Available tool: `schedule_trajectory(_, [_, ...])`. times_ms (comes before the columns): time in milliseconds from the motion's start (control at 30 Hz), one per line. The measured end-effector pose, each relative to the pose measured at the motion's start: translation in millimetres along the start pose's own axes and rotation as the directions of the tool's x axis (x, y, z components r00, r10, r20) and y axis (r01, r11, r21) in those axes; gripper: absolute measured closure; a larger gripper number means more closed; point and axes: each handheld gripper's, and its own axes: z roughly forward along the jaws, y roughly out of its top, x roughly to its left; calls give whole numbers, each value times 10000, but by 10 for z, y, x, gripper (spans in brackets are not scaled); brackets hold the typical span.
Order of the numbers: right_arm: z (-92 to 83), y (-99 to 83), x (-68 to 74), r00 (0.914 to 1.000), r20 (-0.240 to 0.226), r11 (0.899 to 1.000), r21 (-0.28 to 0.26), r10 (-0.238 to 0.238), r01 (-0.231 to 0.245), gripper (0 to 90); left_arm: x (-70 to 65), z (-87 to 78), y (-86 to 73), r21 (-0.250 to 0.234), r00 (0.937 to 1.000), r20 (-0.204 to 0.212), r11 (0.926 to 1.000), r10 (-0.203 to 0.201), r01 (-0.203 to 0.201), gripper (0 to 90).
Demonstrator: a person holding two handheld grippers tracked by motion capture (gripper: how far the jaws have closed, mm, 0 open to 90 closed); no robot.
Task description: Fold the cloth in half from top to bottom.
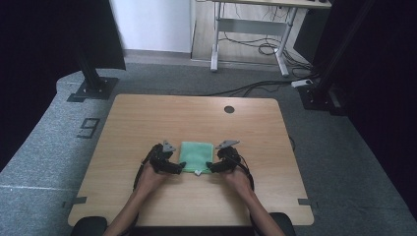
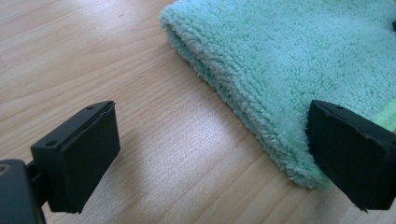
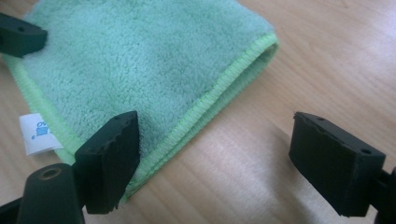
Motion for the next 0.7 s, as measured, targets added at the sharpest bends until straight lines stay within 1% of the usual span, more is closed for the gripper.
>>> schedule_trajectory(167, [29, 35, -37, 9999, 122, 10000, -3, 63, -63, 167, 10, 25, 36, 41, 9998, -179, 10000, 88, -87, 34])
schedule_trajectory(300, [43, 41, -60, 9998, 109, 9998, -36, 184, -183, 166, 22, 45, 65, 83, 9996, -274, 9999, 102, -100, 34])
schedule_trajectory(433, [46, 35, -72, 9995, 29, 9994, -48, 329, -329, 168, 24, 45, 69, 119, 9997, -237, 9999, 37, -34, 35])
schedule_trajectory(500, [45, 33, -71, 9991, 19, 9990, -59, 433, -433, 169, 29, 44, 65, 143, 9998, -163, 9998, -126, 128, 37])
schedule_trajectory(567, [41, 32, -70, 9991, 6, 9991, -59, 431, -431, 172, 36, 42, 65, 160, 9998, -104, 9997, -184, 185, 37])
schedule_trajectory(700, [35, 37, -82, 9987, -85, 9987, -46, 502, -502, 173, 33, 33, 74, 197, 9998, -107, 9997, -145, 147, 38])
